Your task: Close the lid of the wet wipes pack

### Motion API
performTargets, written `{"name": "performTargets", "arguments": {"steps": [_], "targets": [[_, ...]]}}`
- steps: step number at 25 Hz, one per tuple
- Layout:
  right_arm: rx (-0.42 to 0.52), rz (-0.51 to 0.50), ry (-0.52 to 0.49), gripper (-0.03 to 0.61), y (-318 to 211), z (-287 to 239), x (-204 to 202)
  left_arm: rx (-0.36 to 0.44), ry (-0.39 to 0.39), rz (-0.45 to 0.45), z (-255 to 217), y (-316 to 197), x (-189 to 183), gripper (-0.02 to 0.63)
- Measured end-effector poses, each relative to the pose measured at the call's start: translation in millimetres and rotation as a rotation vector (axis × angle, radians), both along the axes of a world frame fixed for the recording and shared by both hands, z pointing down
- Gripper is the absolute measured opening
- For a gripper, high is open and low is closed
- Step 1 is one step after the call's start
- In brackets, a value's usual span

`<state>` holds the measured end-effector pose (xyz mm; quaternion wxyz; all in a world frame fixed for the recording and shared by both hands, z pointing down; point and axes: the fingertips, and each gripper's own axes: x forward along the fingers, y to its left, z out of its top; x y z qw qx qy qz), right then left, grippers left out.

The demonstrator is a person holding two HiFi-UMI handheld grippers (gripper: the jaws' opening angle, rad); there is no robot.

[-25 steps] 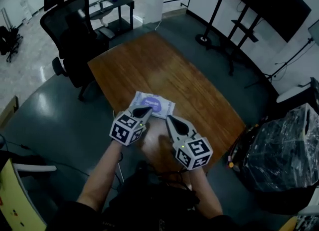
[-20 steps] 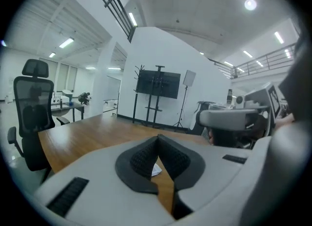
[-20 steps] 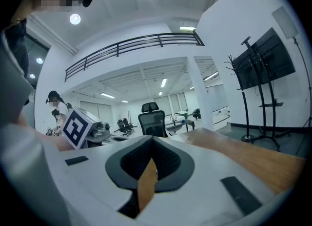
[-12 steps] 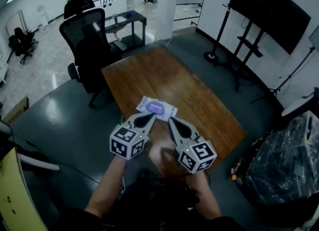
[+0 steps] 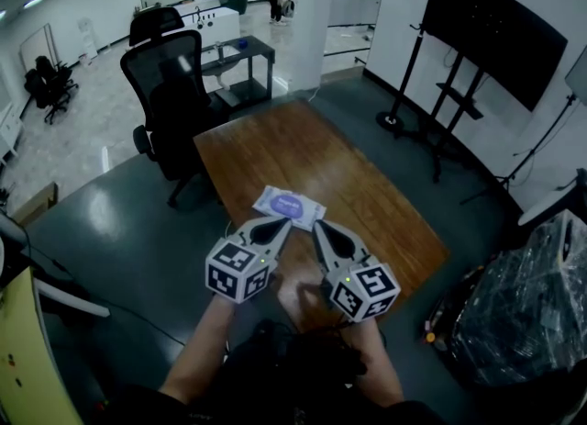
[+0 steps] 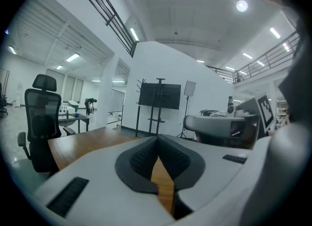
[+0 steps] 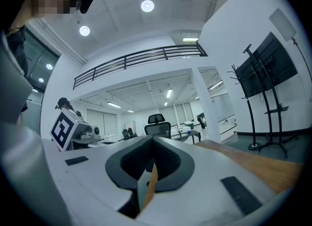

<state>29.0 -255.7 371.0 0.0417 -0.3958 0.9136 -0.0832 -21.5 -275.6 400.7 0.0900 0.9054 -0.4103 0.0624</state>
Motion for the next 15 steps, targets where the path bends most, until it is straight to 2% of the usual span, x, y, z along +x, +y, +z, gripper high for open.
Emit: {"name": "performTargets", "arguments": {"steps": [15], "targets": [[0.012, 0.009, -0.009, 0.009, 5.2, -8.3, -0.1, 0.009, -0.001, 0.005, -6.3, 8.1, 0.4, 0.003]]}}
